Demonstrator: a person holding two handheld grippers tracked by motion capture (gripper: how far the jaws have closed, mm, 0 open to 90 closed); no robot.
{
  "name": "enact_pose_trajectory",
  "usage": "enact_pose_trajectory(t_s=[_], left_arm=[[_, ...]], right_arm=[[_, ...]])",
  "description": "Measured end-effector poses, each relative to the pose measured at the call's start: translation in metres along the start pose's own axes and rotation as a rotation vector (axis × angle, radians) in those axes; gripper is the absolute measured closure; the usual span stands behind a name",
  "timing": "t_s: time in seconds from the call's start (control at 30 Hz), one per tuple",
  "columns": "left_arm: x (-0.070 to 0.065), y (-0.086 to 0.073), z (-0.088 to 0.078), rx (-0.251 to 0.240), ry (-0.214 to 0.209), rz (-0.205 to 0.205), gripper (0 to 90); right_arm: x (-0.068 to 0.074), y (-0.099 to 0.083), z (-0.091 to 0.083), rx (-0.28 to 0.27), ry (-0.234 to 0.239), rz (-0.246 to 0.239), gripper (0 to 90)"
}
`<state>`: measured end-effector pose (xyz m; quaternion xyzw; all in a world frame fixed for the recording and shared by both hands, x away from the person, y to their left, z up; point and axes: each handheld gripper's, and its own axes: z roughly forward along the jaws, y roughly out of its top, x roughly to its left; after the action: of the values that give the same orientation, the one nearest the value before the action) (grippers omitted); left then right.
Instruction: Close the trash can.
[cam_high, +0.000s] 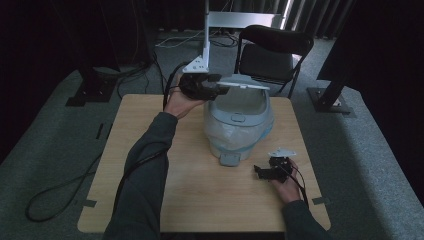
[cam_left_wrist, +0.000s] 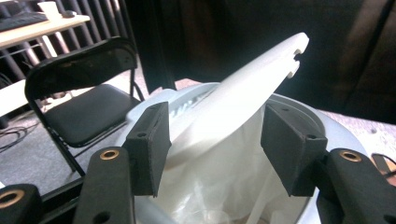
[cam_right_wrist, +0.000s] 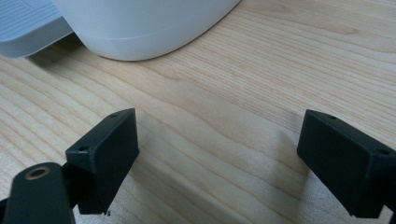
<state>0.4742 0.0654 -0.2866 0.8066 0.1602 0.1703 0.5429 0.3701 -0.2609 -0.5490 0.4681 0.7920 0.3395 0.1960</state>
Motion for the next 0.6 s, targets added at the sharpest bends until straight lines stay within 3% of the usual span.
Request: enact_pose_trajectory(t_s=[0.13, 0.33, 0.47, 0.6], left_arm=[[-0.008, 0.0, 0.006, 0.015, -0.056, 0.027, 41.9], [-0.018, 0.004, 0.01, -0.013, -0.178, -0.008, 42.8], [-0.022, -0.001, 0.012, 0.018, -0.209, -0.028, 49.5], [-0.02, -0.008, 0.015, 0.037, -0.205, -0.054, 61.9]], right_arm=[[0.0, 0.0, 0.0, 0.0, 0.0, 0.0, 11.5], [0.0, 0.0, 0.0, 0.001, -0.001, 0.0, 11.5], [0.0, 0.0, 0.0, 0.001, -0.001, 0.0, 11.5], [0.0, 0.0, 0.0, 0.0, 0.0, -0.001, 11.5]])
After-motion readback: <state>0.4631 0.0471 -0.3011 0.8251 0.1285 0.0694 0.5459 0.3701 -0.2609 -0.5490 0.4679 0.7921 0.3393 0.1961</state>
